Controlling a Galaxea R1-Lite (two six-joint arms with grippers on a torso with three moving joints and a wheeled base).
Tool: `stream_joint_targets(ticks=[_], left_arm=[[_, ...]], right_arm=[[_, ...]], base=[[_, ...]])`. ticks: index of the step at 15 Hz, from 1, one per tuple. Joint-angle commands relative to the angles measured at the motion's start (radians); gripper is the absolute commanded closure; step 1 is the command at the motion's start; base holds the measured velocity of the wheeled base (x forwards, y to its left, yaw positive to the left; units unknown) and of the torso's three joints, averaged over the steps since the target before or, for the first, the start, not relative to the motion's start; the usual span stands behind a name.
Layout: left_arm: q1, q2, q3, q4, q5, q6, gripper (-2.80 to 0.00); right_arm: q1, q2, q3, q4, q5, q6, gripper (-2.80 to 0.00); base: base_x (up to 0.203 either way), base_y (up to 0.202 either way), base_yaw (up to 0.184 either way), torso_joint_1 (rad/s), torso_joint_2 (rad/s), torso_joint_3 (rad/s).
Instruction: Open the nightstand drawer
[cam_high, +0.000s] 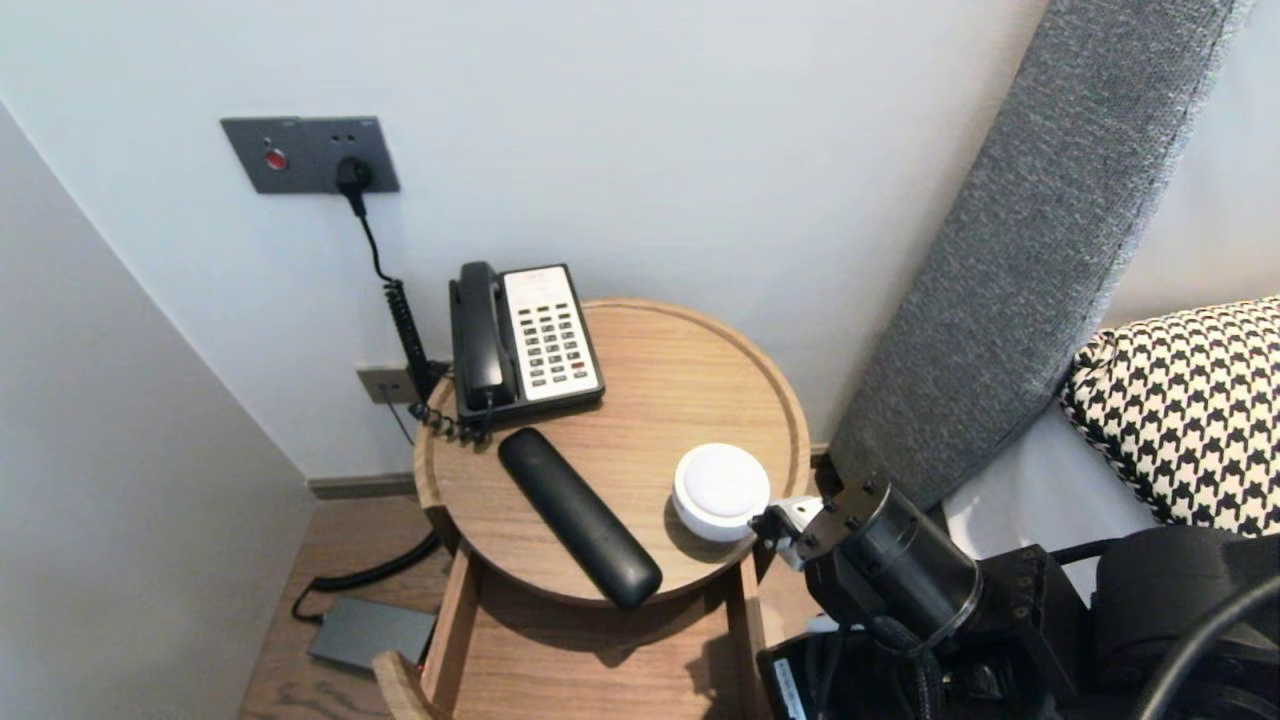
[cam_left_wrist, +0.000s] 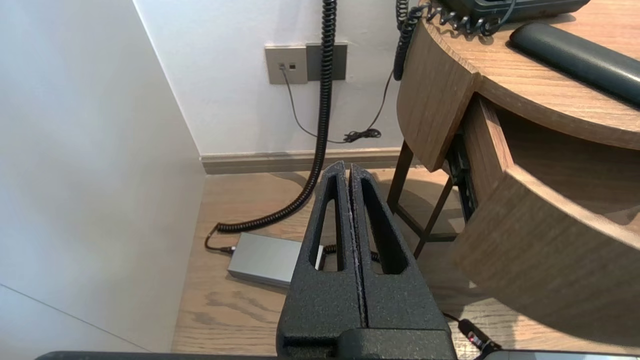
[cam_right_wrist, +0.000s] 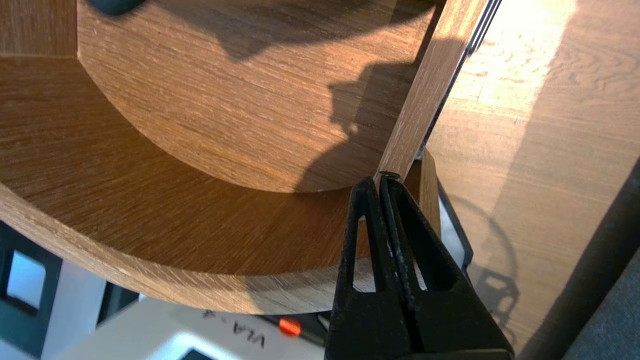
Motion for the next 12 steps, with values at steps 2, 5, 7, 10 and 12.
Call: stream_joint_targets(ticks=[2,5,7,10,12], left_arm=[[0.000,-0.002,0.009,-0.001,0.001,0.000,0.00],[0.000,-0.002,0.009,-0.001,0.001,0.000,0.00],[0.000,-0.002,0.009,-0.001,0.001,0.000,0.00],[0.000,-0.002,0.009,-0.001,0.001,0.000,0.00],[0.000,-0.002,0.009,-0.001,0.001,0.000,0.00]], right_arm=[[0.014,-0.033,0.024,0.001,-0.001,0.003,0.00],[0.014,-0.033,0.039,0.001,0.001,0.003,0.00],[0.020,-0.033,0.037,-0.002,0.002,0.003,0.00],[0.027,-0.033,0.037,-0.004,0.002,0.003,0.00],[0.031,-0.033,0.037,-0.004,0.001,0.003,0.00]], base=[[0.000,0.000,0.000,0.000,0.00,0.000],[0.000,0.000,0.000,0.000,0.00,0.000],[0.000,0.000,0.000,0.000,0.00,0.000],[0.000,0.000,0.000,0.000,0.00,0.000],[0.000,0.000,0.000,0.000,0.00,0.000]])
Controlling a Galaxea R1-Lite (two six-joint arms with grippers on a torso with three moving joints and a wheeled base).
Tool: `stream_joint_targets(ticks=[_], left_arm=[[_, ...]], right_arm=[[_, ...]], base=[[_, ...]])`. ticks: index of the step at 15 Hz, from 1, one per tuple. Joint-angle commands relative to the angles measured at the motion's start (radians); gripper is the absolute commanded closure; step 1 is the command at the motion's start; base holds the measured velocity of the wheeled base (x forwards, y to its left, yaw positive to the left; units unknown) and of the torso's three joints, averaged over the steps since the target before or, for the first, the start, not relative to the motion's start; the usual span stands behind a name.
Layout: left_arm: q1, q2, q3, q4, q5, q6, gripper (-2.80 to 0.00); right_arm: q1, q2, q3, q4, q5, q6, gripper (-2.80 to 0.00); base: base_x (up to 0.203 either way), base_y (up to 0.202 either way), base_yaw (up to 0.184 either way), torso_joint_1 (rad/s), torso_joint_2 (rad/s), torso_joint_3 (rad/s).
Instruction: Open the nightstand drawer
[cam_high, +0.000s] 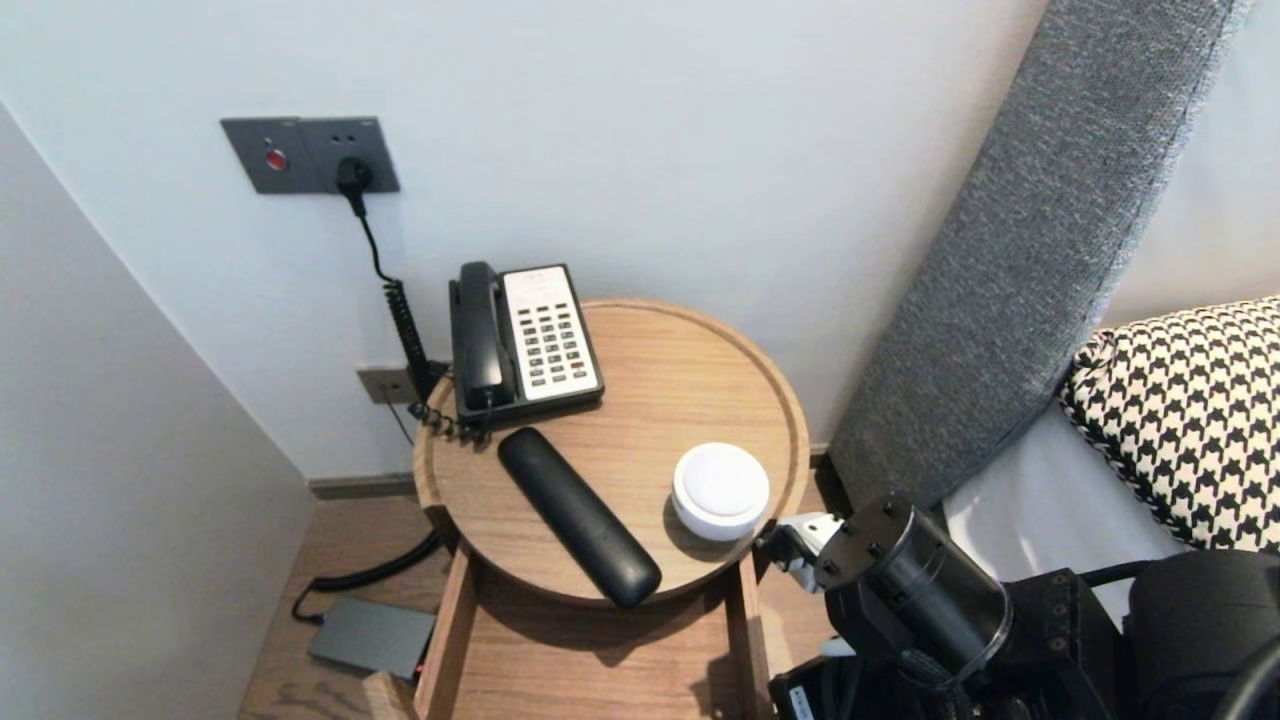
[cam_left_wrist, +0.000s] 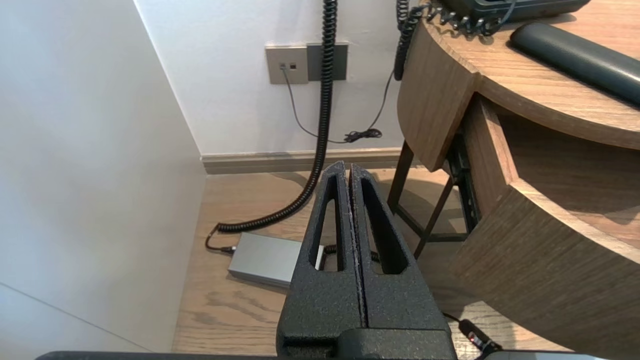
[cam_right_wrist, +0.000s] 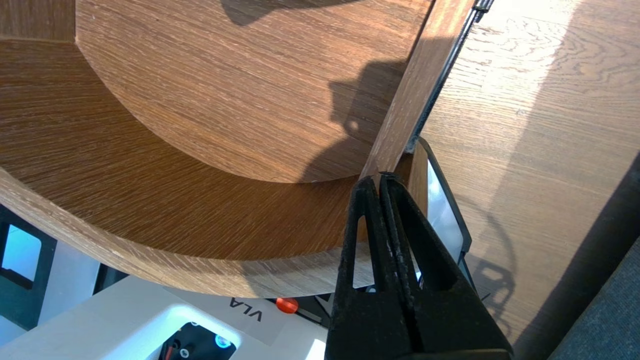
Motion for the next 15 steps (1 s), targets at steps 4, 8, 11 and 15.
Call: stream_joint_targets(ticks=[4,8,11,15], left_arm=[[0.000,-0.002,0.009,-0.001,0.000,0.000,0.00],[0.000,-0.002,0.009,-0.001,0.000,0.000,0.00],[0.000,-0.002,0.009,-0.001,0.000,0.000,0.00],[0.000,-0.002,0.009,-0.001,0.000,0.000,0.00]], right_arm=[[0.007,-0.003,0.014,-0.001,0.000,0.003,0.00],[0.019,-0.008,0.021,-0.001,0.000,0.003,0.00],[0.022,-0.011,0.030,-0.001,0.001,0.003,0.00],[0.031,-0.026,0.049,-0.002,0.001,0.003,0.00]], base=[[0.000,0.000,0.000,0.000,0.00,0.000],[0.000,0.000,0.000,0.000,0.00,0.000],[0.000,0.000,0.000,0.000,0.00,0.000],[0.000,0.000,0.000,0.000,0.00,0.000]])
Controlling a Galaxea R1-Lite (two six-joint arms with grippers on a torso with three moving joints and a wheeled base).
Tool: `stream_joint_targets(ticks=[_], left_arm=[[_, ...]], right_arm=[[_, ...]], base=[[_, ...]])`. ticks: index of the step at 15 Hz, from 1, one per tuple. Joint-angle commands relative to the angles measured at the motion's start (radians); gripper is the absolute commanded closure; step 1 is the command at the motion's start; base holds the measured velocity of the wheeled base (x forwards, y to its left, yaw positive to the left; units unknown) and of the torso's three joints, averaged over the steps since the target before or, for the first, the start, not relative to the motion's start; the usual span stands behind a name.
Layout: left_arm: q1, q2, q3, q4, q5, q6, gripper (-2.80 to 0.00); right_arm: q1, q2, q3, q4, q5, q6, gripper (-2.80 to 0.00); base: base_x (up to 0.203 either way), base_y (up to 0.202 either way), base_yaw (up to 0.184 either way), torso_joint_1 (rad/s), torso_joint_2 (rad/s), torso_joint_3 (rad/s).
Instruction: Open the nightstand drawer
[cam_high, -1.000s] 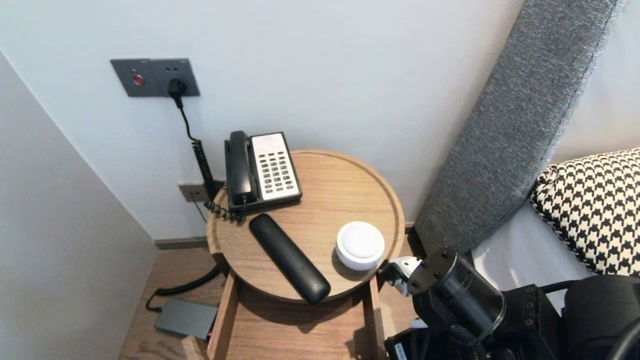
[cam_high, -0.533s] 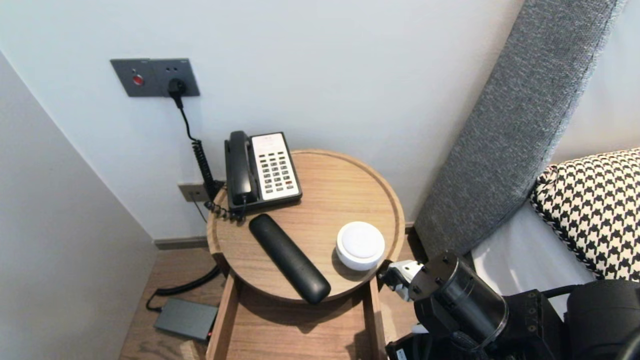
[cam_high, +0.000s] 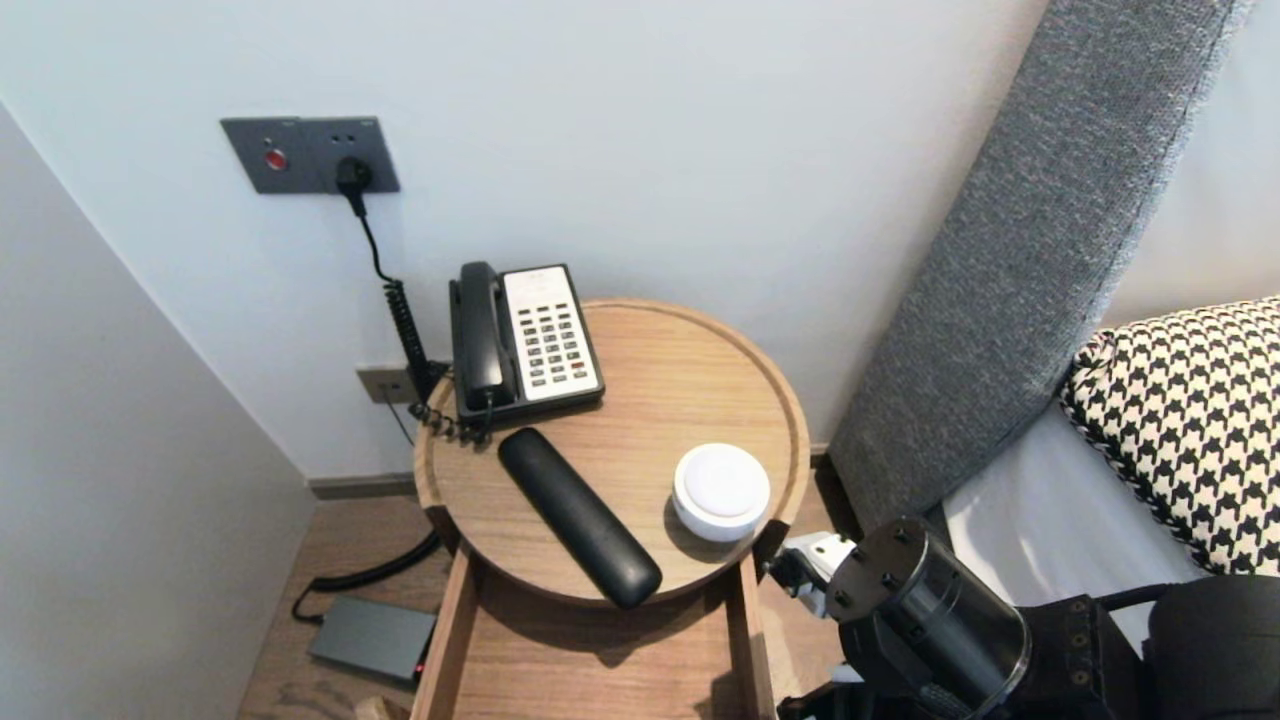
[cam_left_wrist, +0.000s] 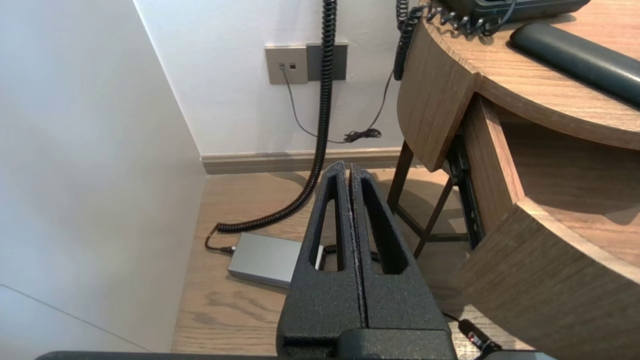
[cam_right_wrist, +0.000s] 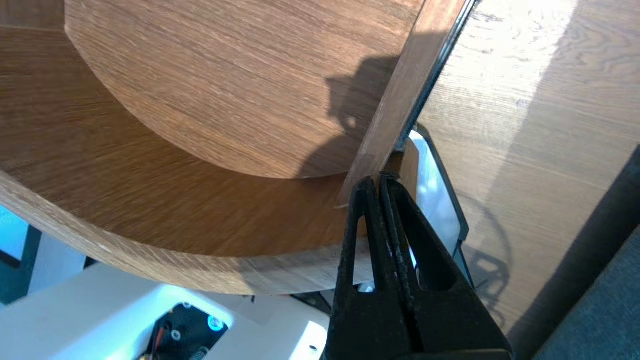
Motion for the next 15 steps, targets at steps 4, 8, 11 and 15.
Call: stream_joint_targets(ticks=[4,8,11,15], left_arm=[[0.000,-0.002,0.009,-0.001,0.000,0.000,0.00],[0.000,-0.002,0.009,-0.001,0.000,0.000,0.00],[0.000,-0.002,0.009,-0.001,0.000,0.000,0.00],[0.000,-0.002,0.009,-0.001,0.000,0.000,0.00]], right_arm=[[0.005,-0.006,-0.008,-0.037,-0.010,0.000,0.00],[-0.008,-0.017,-0.088,-0.023,-0.073,-0.009,0.00],[-0.006,-0.022,-0.211,0.101,-0.100,-0.013,0.00],[-0.005,-0.027,-0.521,0.365,-0.103,-0.014,0.00]], base=[[0.000,0.000,0.000,0.000,0.00,0.000],[0.000,0.000,0.000,0.000,0.00,0.000],[0.000,0.000,0.000,0.000,0.00,0.000],[0.000,0.000,0.000,0.000,0.00,0.000]])
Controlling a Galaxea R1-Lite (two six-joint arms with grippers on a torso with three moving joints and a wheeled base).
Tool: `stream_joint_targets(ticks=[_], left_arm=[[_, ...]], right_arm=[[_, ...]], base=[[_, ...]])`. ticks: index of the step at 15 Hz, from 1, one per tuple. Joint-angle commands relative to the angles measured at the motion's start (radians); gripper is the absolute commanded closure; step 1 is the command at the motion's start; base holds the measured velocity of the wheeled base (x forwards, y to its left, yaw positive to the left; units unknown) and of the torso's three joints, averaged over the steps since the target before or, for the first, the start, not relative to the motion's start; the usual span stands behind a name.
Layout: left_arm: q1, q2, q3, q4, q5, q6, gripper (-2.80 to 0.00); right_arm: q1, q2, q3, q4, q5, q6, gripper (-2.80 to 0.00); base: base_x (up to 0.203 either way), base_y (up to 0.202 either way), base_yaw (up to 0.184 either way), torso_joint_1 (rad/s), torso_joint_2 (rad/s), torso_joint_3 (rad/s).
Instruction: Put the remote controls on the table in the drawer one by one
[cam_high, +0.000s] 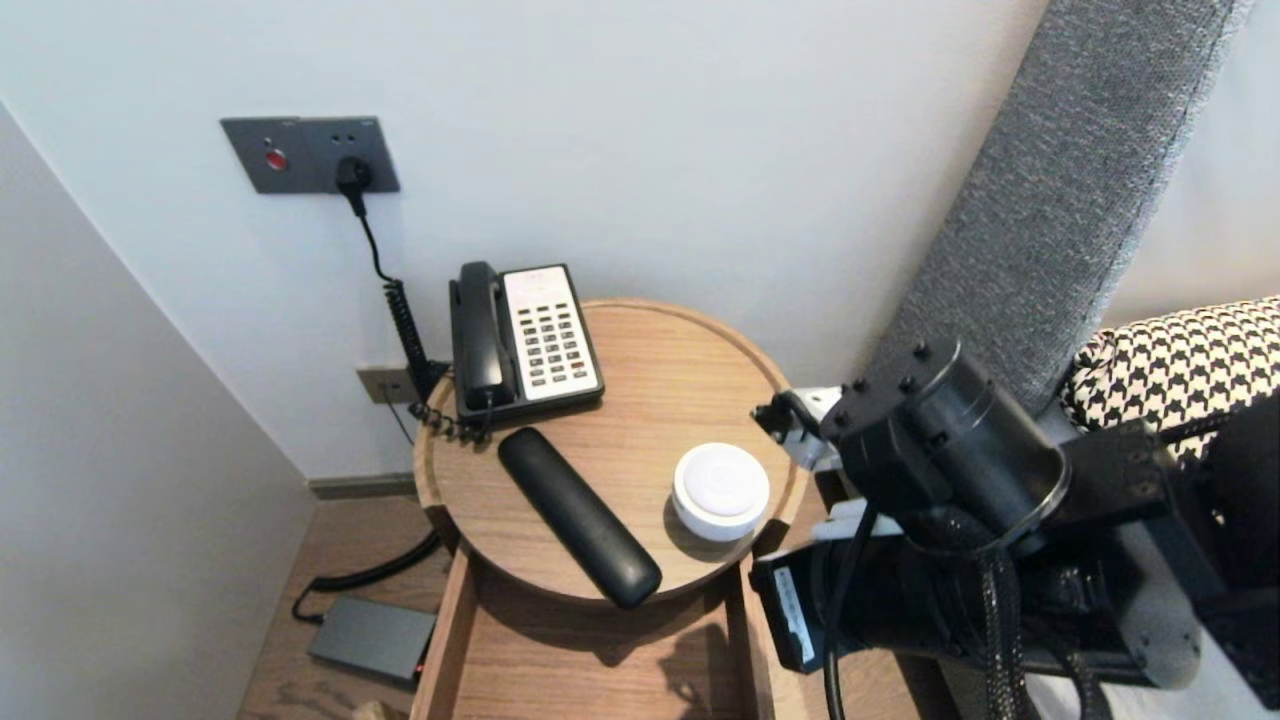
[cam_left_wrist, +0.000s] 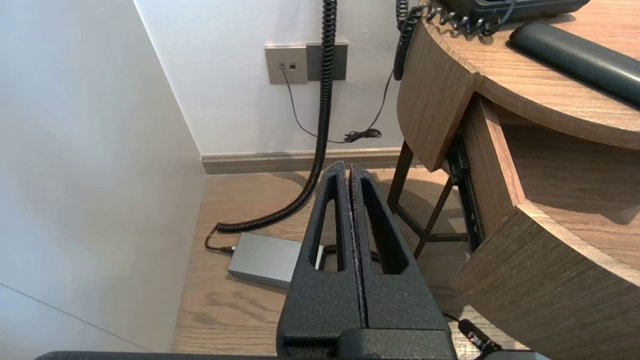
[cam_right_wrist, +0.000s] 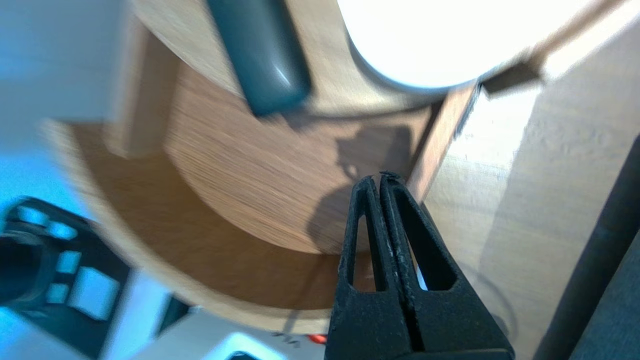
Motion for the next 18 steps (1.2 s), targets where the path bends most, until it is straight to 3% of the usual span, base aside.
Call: stream_joint_targets(ticks=[1,4,8,14,18], left_arm=[[0.000,-0.002,0.009,-0.001,0.000,0.000,0.00],[0.000,-0.002,0.009,-0.001,0.000,0.000,0.00],[0.000,-0.002,0.009,-0.001,0.000,0.000,0.00],[0.000,-0.002,0.009,-0.001,0.000,0.000,0.00],[0.000,-0.002,0.009,-0.001,0.000,0.000,0.00]], right_arm=[[0.001,0.002,-0.188,0.147,-0.001,-0.003,0.00],[0.003,0.046,-0.390,0.280,0.001,-0.090,0.00],[0.003,0.138,-0.555,0.307,-0.001,-0.209,0.00],[0.006,0.311,-0.735,0.295,-0.037,-0.291,0.00],[0.041,0.398,-0.746,0.246,-0.041,-0.326,0.00]], base=[[0.000,0.000,0.000,0.000,0.00,0.000],[0.000,0.000,0.000,0.000,0.00,0.000],[0.000,0.000,0.000,0.000,0.00,0.000],[0.000,0.000,0.000,0.000,0.00,0.000],[0.000,0.000,0.000,0.000,0.00,0.000]])
